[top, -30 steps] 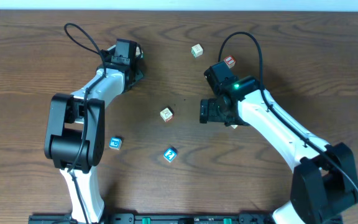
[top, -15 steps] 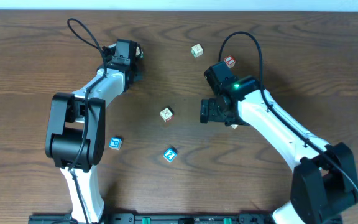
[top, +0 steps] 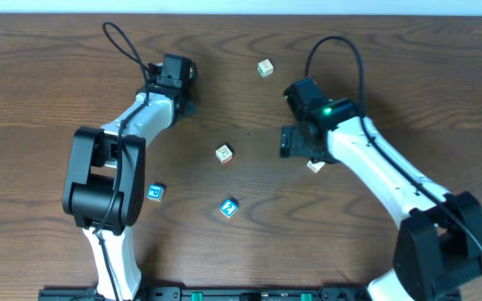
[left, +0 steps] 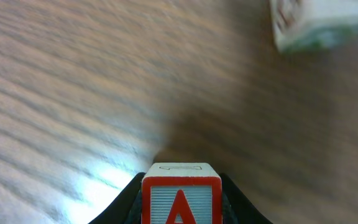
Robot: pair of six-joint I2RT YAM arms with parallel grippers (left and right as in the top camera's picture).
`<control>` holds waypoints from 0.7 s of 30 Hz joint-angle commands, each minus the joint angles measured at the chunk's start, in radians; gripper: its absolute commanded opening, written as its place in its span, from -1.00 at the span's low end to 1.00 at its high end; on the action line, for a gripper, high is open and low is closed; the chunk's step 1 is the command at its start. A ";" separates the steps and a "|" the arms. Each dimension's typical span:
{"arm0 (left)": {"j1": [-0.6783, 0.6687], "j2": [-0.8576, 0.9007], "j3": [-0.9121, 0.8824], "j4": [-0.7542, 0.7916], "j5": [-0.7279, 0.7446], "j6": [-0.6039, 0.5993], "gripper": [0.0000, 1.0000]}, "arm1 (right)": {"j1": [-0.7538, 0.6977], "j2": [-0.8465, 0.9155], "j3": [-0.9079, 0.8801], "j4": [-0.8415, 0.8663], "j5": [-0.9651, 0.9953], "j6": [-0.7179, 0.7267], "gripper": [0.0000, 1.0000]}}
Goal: Spell out Ai2
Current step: 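Carry the A block with left gripper toward table center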
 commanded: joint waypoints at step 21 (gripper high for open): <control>-0.246 -0.066 0.003 -0.132 0.137 0.100 -0.56 | -0.251 -0.231 0.034 -0.055 -0.024 -0.060 0.99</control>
